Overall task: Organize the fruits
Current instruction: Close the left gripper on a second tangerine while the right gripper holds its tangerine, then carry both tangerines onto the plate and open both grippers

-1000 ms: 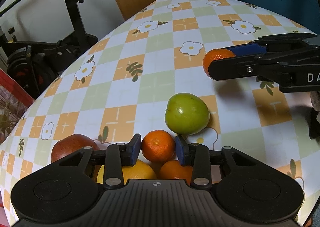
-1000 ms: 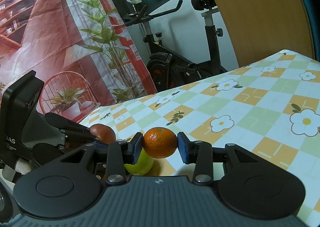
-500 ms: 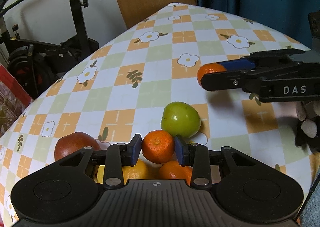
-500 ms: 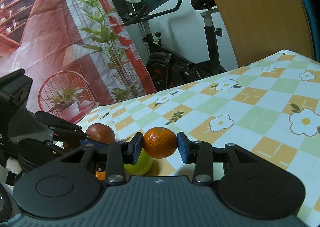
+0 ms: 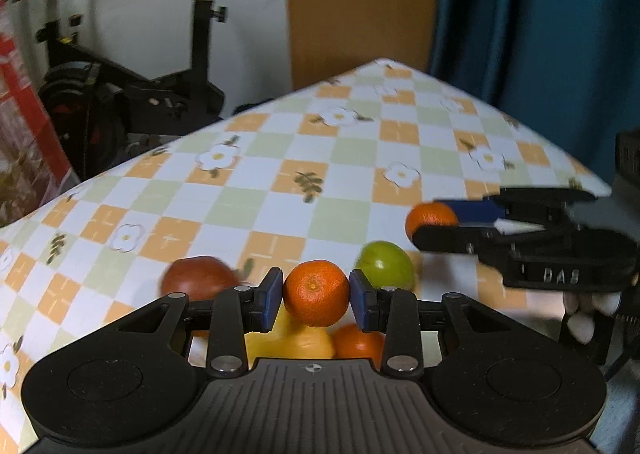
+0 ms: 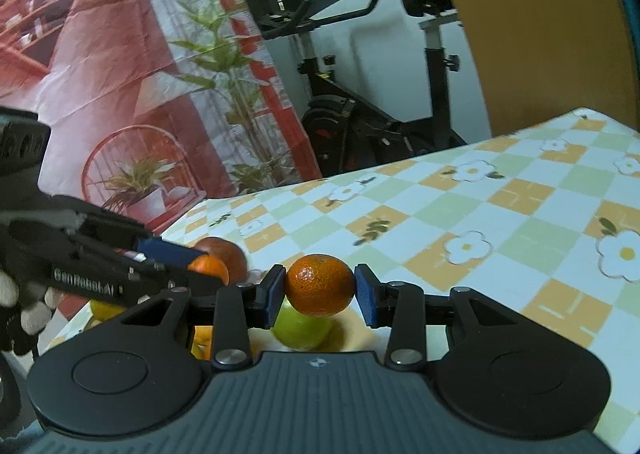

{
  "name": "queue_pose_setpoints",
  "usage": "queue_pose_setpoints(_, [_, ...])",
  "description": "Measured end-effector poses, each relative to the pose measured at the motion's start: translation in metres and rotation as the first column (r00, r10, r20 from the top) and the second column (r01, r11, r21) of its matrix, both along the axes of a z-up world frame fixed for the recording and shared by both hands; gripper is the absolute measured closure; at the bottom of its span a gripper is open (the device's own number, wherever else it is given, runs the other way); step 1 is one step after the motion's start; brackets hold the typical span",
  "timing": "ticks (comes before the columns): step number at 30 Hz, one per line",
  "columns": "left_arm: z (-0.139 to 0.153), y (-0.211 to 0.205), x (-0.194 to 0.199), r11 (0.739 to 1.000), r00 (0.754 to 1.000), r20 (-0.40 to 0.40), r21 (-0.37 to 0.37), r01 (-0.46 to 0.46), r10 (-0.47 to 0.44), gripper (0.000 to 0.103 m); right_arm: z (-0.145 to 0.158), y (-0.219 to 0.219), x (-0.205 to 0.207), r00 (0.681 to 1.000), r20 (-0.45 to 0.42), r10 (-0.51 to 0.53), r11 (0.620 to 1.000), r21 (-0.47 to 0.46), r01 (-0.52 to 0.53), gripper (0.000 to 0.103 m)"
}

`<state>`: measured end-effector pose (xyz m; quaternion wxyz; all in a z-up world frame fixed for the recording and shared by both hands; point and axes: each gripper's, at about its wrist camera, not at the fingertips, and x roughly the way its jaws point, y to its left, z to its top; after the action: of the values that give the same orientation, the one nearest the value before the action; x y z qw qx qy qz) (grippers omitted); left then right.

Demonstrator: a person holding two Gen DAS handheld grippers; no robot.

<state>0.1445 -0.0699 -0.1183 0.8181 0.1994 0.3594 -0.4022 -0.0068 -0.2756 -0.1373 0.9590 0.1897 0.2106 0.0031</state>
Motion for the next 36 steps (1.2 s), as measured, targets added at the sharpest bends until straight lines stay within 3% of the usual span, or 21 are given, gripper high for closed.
queue_pose_setpoints(6, [0.021,0.044,0.019,0.994,0.995,0.003,-0.043,-0.098,0.099,0.065,0.015,0.029,0.018,0.996,0.006,0.085,0.995,-0.052,-0.084,0.063])
queue_pose_setpoints(14, [0.026,0.098,0.041,0.976,0.976,0.021,-0.021,-0.218,0.219,0.065,0.03,0.082,0.062,0.97,-0.011,0.243,0.963,-0.121,-0.242,0.063])
queue_pose_setpoints(22, [0.004,0.133,0.056,0.958,0.958,0.021,0.027,-0.286,0.286,0.065,0.019,0.137,0.119,0.911,-0.169,0.377,0.906,-0.138,-0.401,0.063])
queue_pose_setpoints(29, [-0.009,0.146,0.061,0.954,0.955,0.043,0.05,-0.294,0.293,0.065,0.004,0.169,0.148,0.865,-0.296,0.404,0.84,-0.255,-0.479,0.063])
queue_pose_setpoints(36, [-0.02,0.144,0.062,0.959,0.961,0.067,0.075,-0.272,0.268,0.065,-0.008,0.18,0.163,0.838,-0.367,0.403,0.814,-0.275,-0.512,0.063])
